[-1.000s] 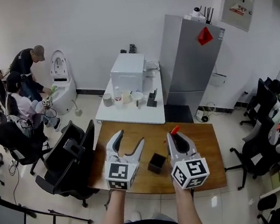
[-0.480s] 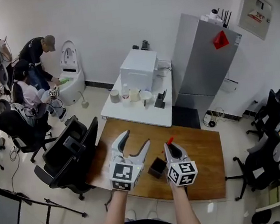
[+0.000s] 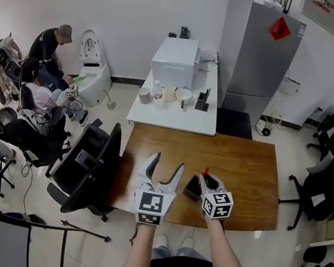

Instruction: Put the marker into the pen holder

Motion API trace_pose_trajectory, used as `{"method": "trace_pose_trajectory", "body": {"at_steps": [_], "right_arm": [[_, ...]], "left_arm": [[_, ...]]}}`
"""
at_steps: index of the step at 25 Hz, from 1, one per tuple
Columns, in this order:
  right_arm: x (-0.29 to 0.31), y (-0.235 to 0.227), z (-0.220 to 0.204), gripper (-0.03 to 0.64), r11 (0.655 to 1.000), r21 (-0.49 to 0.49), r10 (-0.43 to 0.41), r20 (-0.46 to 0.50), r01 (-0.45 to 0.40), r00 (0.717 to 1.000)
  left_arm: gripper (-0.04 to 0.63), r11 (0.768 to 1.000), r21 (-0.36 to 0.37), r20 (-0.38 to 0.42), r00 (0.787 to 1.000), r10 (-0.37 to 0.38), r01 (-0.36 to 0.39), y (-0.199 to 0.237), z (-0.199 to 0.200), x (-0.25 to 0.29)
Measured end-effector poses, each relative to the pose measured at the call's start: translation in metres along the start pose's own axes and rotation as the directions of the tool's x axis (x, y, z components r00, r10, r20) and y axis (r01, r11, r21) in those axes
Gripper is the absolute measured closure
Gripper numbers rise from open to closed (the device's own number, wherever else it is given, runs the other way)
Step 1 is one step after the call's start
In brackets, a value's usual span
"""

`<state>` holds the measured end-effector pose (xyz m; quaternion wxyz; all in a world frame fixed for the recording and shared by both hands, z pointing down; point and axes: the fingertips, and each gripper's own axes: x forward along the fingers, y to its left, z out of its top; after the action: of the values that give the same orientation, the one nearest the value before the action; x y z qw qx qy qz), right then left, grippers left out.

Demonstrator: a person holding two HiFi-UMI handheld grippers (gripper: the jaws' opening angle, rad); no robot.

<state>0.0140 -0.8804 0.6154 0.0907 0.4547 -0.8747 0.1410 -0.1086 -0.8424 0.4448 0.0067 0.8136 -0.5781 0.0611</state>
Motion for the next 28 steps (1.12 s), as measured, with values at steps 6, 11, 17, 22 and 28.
{"method": "trace_pose_trajectory", "body": {"at_steps": [6,11,17,22,28], "right_arm": [[0.006,-0.003,-0.021,0.578,1.0,0.005,0.02,-0.029,-0.02,0.999],[0.007,0.0,-0.043,0.578,1.0,0.012,0.021,-0.05,-0.02,0.999],[0.011,-0.006,-0.08,0.578,1.0,-0.003,0.002,-0.082,-0.002,0.997],[0.007,-0.002,-0.104,0.578,1.0,-0.006,-0.012,-0.144,0.011,0.989],[0.008,-0.005,-0.12,0.578,1.0,0.005,-0.013,-0.202,0.015,0.979]], "left_arm": [[0.29,0.999,-0.041,-0.111,0.994,-0.014,0.01,-0.002,-0.057,0.014],[0.29,0.998,-0.063,-0.175,0.984,-0.04,0.03,-0.008,-0.091,0.02],[0.291,0.99,-0.12,-0.214,0.972,-0.101,0.077,-0.031,-0.13,0.03],[0.295,0.98,-0.161,-0.264,0.951,-0.159,0.119,-0.046,-0.164,0.031],[0.295,0.973,-0.199,-0.288,0.942,-0.173,0.118,-0.052,-0.188,0.037]]}}
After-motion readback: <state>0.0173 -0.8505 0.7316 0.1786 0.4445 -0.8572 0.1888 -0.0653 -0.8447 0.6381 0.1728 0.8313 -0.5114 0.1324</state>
